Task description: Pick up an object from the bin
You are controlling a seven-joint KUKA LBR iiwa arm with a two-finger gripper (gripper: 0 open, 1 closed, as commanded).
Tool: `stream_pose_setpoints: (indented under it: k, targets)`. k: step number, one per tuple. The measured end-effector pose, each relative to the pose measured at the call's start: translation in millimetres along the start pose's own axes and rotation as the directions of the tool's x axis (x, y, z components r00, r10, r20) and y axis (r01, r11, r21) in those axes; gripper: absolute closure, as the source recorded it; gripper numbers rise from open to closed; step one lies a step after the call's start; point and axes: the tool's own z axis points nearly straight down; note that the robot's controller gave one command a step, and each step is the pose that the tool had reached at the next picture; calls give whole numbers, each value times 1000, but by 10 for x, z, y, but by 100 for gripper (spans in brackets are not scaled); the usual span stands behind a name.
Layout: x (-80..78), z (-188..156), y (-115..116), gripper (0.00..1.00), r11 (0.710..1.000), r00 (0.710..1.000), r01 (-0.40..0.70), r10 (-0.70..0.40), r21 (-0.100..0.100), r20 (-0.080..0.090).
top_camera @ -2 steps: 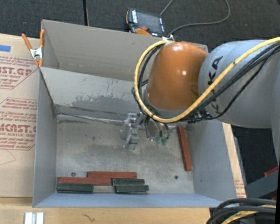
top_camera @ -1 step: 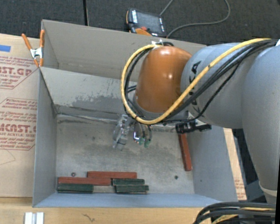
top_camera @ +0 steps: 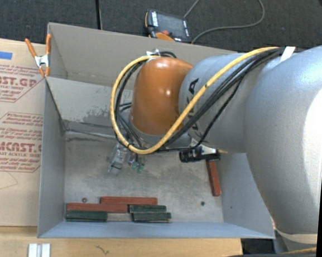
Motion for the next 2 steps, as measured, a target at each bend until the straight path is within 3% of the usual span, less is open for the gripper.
stream_pose_setpoints:
  k: [1, 2]
  targets:
    - [-14, -4, -20, 0, 1000, 1000, -3, 3, 1, 1]
    - [165, 1056, -534, 0, 976, 976, 216, -216, 4, -4]
